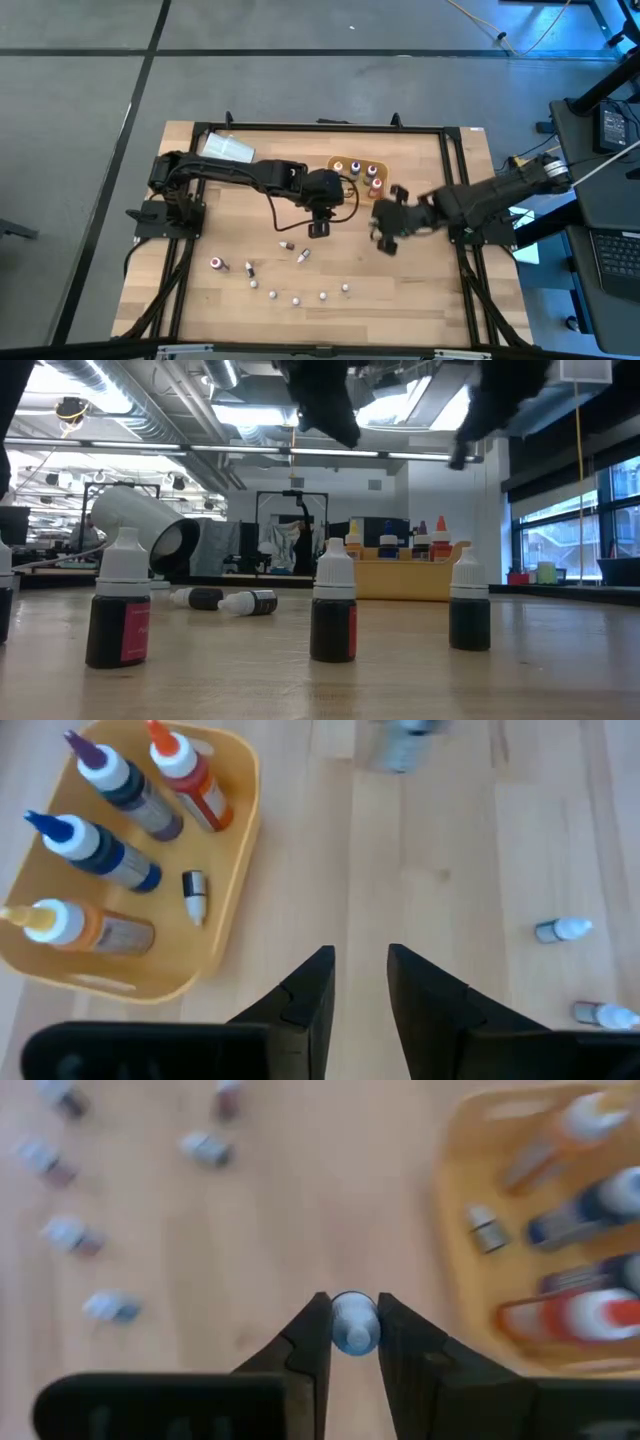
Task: Pick & Place food coloring
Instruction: Put the small green food coloring bottle into the yellow bin
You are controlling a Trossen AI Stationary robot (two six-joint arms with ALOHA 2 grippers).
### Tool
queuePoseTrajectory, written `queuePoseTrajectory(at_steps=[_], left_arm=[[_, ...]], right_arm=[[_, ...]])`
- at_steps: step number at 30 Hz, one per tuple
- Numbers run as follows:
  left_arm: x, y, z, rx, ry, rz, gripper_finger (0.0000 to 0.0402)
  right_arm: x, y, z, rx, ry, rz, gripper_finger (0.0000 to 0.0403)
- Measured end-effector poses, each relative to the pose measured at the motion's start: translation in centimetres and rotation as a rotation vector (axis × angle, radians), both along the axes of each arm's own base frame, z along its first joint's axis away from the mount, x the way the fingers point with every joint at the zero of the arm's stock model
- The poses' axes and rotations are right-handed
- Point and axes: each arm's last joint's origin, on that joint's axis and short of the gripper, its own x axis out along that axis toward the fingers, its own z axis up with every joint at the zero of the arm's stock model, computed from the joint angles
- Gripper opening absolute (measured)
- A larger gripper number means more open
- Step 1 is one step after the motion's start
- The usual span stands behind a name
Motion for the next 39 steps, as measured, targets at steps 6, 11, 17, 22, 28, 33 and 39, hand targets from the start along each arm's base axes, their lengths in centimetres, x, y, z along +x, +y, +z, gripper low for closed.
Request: queuePoseTrajectory(at_steps=[6,11,17,22,28,33,39], left_arm=[[-1.3,-0.1,2.4,-0.016,-0.078,0.03,0.0089],[-2.4,-1.2,3.4,0.038,-0.129,0.103,0.0092],[-4.9,-2.4,1.7,0.051,-0.225,0.207,0.0092],[-6.8,-2.9,0.3,-0.026,-0.237,0.27,0.0089],[-7.5,-3.8,-1.2,-0.086,-0.199,0.313,0.0089],[-7.8,-4.0,-2.1,-0.09,-0.164,0.299,0.0088],[-7.8,-4.1,-2.1,-0.088,-0.167,0.297,0.0088]], right_arm=[[1.8,-4.7,-0.6,0.029,0.02,-0.007,0.0073],[3.0,-7.8,-1.2,0.029,0.012,-0.016,0.0073],[4.4,-10.5,-2.8,0.015,0.021,-0.016,0.0072],[5.6,-12.2,-5.1,0.005,0.083,-0.034,0.0073],[7.1,-13.6,-7.8,-0.004,0.117,-0.031,0.0073],[7.8,-13.9,-9.5,0.011,0.14,-0.025,0.0077],[8.1,-14.0,-10.9,0.013,0.189,-0.003,0.0079]])
